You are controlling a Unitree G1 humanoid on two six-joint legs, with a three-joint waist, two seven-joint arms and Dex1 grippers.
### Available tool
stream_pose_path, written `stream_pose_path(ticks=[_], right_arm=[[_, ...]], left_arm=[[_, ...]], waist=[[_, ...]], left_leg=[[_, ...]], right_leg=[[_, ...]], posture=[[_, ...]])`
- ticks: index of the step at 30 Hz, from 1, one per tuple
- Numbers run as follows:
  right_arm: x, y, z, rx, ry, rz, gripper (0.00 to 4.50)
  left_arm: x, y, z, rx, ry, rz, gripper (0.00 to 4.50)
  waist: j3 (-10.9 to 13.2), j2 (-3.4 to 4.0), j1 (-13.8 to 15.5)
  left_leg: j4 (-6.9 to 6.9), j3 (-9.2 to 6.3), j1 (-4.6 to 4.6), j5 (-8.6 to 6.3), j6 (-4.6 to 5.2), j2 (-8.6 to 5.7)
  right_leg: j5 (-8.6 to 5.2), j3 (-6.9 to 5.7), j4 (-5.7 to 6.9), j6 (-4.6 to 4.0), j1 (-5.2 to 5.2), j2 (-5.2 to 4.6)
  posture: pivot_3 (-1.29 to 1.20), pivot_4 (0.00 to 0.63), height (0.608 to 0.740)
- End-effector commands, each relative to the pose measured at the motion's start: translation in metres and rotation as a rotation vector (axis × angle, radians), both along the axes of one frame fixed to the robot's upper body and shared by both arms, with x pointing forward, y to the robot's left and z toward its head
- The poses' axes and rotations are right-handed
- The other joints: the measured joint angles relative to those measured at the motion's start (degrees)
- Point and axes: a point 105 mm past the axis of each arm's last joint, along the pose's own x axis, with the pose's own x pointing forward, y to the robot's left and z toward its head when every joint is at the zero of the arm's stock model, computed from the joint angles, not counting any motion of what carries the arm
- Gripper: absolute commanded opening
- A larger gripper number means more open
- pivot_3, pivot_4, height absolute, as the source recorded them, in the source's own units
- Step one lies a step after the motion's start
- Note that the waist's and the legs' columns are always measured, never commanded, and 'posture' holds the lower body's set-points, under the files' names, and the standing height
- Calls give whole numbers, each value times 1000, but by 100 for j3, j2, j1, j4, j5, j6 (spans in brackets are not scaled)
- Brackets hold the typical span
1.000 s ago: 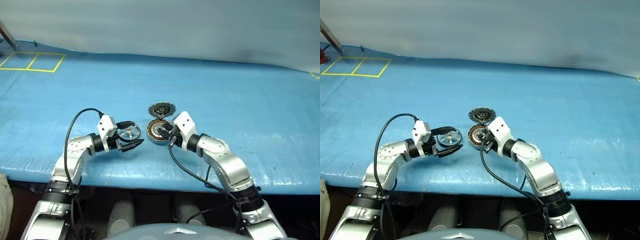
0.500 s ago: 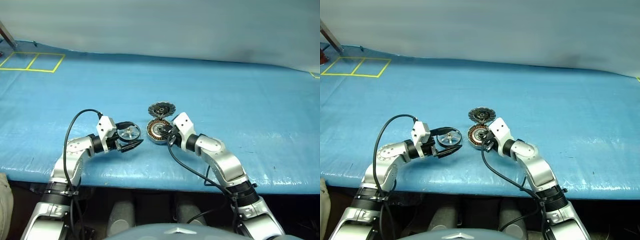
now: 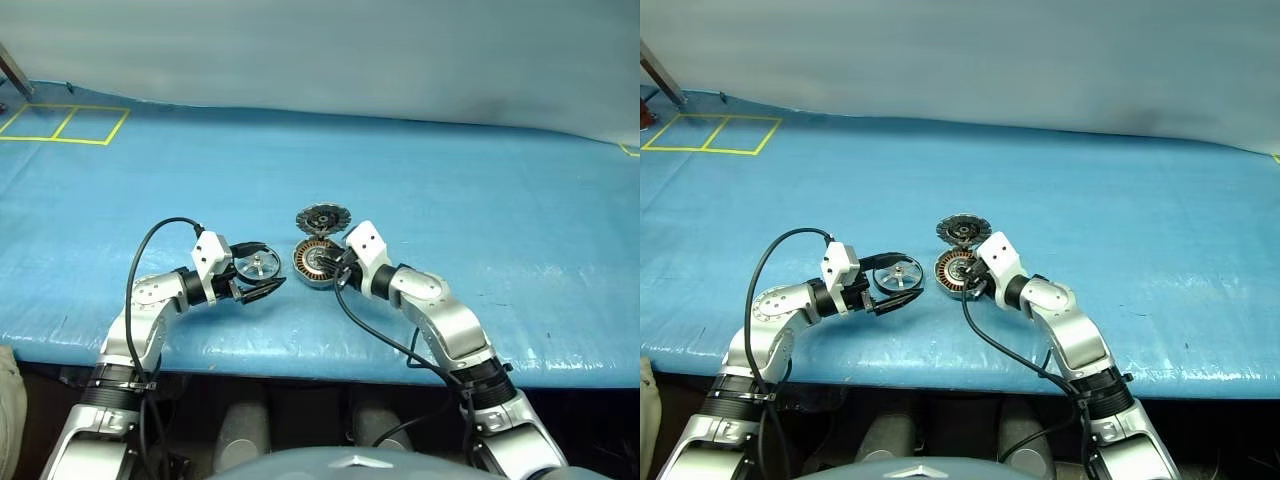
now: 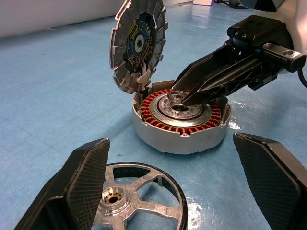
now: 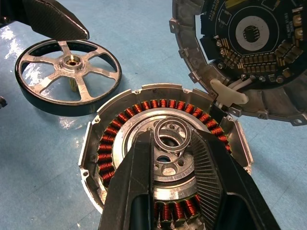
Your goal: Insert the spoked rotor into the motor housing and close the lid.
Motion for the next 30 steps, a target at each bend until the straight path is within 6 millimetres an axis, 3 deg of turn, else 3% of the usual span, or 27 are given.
stream_pose_path(ticks=[1,20,26,30], right_arm=[[1,4,12,14,-48,20,765],[-3,5,2,-17,-16,28,765],[-2,2,3,-37,-38,20,2740],[-3,3,7,-32,-51,26,2740]], left_arm=[[1,1,12,3,-56,-3,4500],[1,2,11,11,-59,4,4500],[1,3,10,13,-59,4,4500],[1,3,10,14,-59,4,4500]], waist=[[0,0,0],[0,0,0],[0,0,0],[0,0,0]], left_leg=[[0,0,0,0,0,0],[0,0,0,0,0,0],[0,0,1,0,0,0],[0,0,1,0,0,0]], right_leg=[[0,0,0,0,0,0],[0,0,0,0,0,0],[0,0,0,0,0,0],[0,0,0,0,0,0]], posture=[[0,150,740],[0,150,740],[0,150,740],[0,150,740]])
